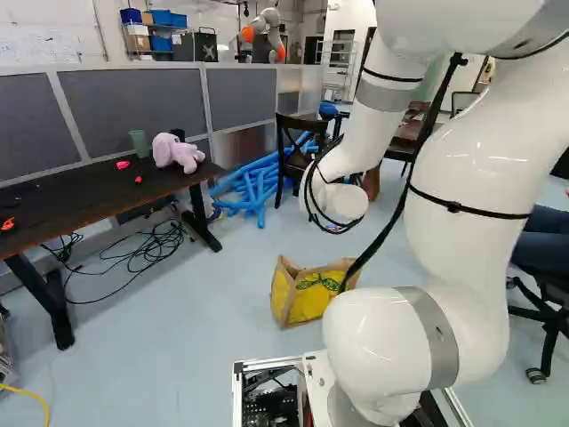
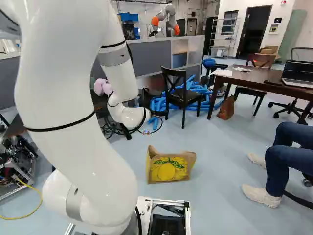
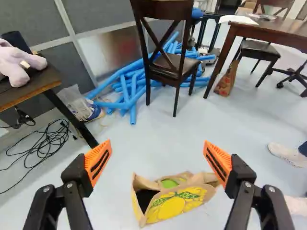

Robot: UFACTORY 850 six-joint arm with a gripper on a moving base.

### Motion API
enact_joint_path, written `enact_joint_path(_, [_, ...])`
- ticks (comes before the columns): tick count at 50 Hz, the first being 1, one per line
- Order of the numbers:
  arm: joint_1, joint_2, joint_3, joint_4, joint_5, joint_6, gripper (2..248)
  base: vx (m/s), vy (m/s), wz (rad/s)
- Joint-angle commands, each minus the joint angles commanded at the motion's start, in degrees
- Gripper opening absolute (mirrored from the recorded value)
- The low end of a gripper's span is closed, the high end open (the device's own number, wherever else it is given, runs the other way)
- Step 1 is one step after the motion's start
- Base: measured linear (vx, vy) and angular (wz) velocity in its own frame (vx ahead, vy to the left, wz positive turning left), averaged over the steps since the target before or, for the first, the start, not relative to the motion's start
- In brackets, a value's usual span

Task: Pick up the bag on the ground and place it on the table

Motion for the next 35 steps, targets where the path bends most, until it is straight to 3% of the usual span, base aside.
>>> enact_joint_path(35, [-1.2,-14.7,-12.4,3.7,-6.0,0.0,247,0.0,0.0,0.0])
